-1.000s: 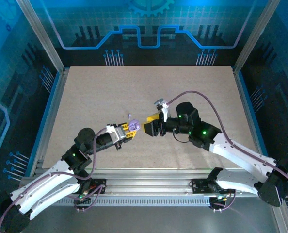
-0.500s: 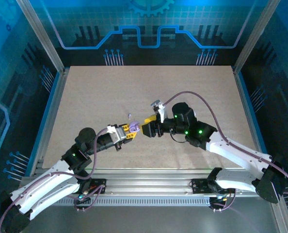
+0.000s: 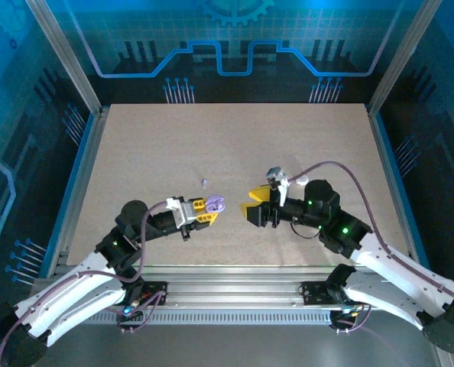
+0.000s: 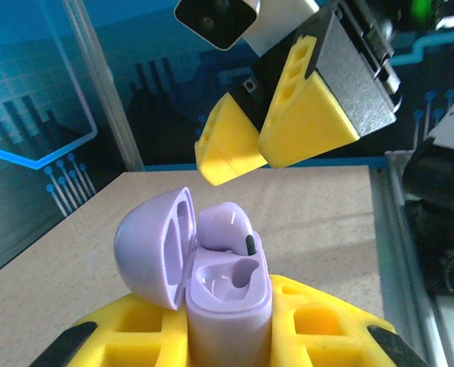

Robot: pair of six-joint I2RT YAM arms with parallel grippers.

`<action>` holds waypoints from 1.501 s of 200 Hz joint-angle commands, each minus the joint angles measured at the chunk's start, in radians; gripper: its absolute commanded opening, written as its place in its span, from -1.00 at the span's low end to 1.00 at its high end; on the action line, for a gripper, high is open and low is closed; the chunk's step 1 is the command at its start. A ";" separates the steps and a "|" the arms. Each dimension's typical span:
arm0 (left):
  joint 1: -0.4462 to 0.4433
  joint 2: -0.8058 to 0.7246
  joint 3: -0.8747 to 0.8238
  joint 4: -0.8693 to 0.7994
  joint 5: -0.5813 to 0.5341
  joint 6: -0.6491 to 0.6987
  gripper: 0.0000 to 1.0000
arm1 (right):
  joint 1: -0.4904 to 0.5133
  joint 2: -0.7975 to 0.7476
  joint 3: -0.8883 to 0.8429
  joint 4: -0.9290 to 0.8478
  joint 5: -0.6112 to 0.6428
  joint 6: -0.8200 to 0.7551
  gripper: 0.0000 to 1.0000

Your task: Insert wireless bluetooth earbuds into charging case

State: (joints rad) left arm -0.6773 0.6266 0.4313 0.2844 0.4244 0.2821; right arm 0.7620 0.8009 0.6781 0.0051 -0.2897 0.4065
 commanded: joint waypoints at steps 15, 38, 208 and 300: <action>-0.006 0.016 0.044 0.103 0.153 -0.138 -0.65 | -0.025 -0.066 -0.034 0.030 -0.055 -0.090 0.18; -0.006 0.039 0.043 0.176 0.189 -0.204 -0.65 | -0.031 -0.090 -0.051 0.034 -0.101 -0.117 0.16; -0.012 0.473 0.330 -0.488 -0.332 0.093 -0.72 | -0.115 0.290 -0.027 0.019 -0.043 0.315 0.13; -0.044 0.617 0.378 -0.484 -0.389 0.136 -0.72 | -0.092 0.513 0.056 0.084 -0.063 0.376 0.11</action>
State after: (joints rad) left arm -0.7120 1.2282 0.7715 -0.2131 0.0547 0.3962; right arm 0.6609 1.2915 0.6960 0.0319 -0.3313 0.7616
